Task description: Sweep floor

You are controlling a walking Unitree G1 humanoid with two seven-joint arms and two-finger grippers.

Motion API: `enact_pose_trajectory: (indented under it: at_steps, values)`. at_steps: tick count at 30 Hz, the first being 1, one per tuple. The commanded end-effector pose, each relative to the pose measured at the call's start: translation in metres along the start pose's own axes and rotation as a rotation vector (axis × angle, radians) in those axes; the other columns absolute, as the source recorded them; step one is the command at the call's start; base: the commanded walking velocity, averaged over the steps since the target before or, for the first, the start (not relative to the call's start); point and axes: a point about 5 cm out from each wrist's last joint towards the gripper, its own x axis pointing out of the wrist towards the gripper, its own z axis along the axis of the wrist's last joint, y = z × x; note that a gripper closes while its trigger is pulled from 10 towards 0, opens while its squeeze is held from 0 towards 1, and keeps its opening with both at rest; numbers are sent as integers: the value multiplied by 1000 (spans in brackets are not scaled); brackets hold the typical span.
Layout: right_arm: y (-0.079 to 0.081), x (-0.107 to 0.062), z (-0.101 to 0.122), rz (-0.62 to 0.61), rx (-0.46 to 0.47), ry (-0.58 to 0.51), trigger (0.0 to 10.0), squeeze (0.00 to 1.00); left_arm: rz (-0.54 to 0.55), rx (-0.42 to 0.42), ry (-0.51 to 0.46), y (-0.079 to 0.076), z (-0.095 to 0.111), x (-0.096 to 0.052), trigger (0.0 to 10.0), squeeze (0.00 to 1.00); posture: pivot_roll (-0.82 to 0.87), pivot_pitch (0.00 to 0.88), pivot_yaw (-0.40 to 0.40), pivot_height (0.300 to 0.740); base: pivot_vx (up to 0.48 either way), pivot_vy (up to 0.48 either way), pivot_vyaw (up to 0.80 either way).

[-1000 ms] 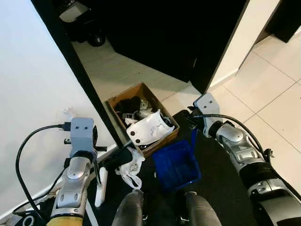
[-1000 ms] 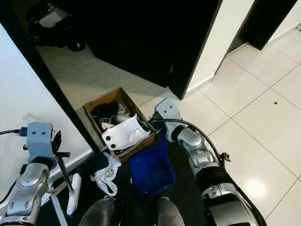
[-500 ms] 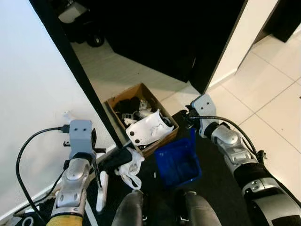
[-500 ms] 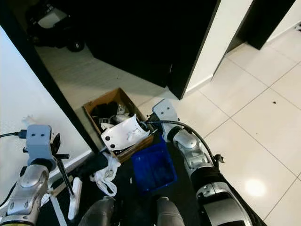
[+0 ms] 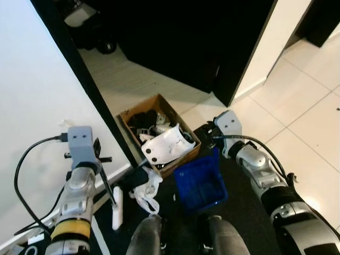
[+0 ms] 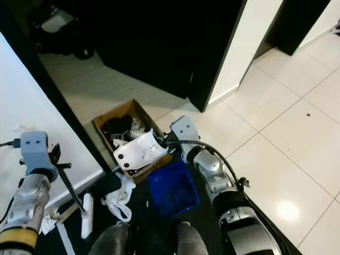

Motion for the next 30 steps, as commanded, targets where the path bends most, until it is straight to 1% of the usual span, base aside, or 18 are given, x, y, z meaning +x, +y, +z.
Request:
enact_pose_trajectory:
  at_steps: [1,5,6,7,10,11,13,14,15,16,17,18,20,22,23,26,28,30]
  values:
    - [6,-2,-5,26,30,-4,10000,0,-11,-85,36,2,-12,0,10000,0,22,222,19,740,0,0,0]
    - [5,-2,-5,23,37,-11,10000,0,-36,-139,48,-6,-16,0,10000,0,19,224,20,740,0,0,0]
    - [5,-3,-5,19,48,-16,10000,0,-65,-175,54,-15,-18,-1,10000,0,19,224,21,740,0,0,0]
    - [5,-3,-5,19,48,-16,10000,0,-65,-175,54,-15,-18,-1,10000,0,19,224,21,740,0,0,0]
    - [4,-2,-3,19,60,-24,10000,0,-146,-249,66,-37,-21,-3,10000,0,16,227,19,740,0,0,0]
    - [4,-2,-3,19,60,-24,10000,0,-146,-249,66,-37,-21,-3,10000,0,16,227,19,740,0,0,0]
    - [5,-1,-2,21,64,-30,10000,0,-235,-293,73,-58,-21,-7,10000,0,17,227,18,740,0,0,0]
    - [5,-1,-2,21,64,-30,10000,0,-235,-293,73,-58,-21,-7,10000,0,17,227,18,740,0,0,0]
    - [4,-1,-1,21,68,-32,10000,0,-285,-307,75,-69,-20,-9,10000,0,17,226,17,740,0,0,0]
    - [4,-1,-1,21,68,-32,10000,0,-285,-307,75,-69,-20,-9,10000,0,17,226,17,740,0,0,0]
    - [4,0,0,20,71,-35,10000,0,-344,-323,83,-82,-19,-11,10000,0,17,227,16,740,0,0,0]
    - [4,0,0,20,71,-35,10000,0,-344,-323,83,-82,-19,-11,10000,0,17,227,16,740,0,0,0]
    - [4,1,1,20,76,-40,10000,0,-451,-344,98,-105,-17,-16,10000,0,17,225,17,740,0,0,0]
    - [3,2,2,19,79,-43,10000,0,-520,-356,104,-121,-14,-20,10000,0,16,223,17,740,0,0,0]
    - [3,2,2,19,79,-43,10000,0,-520,-356,104,-121,-14,-20,10000,0,16,223,17,740,0,0,0]
    - [3,2,2,17,81,-45,10000,0,-560,-384,101,-133,-9,-23,10000,0,16,223,18,740,0,0,0]
    - [3,2,2,15,84,-47,10000,0,-606,-402,79,-142,2,-25,10000,0,17,222,20,740,0,0,0]
    - [3,2,2,14,85,-48,10000,0,-630,-396,58,-144,8,-27,10000,0,19,223,22,740,0,0,0]
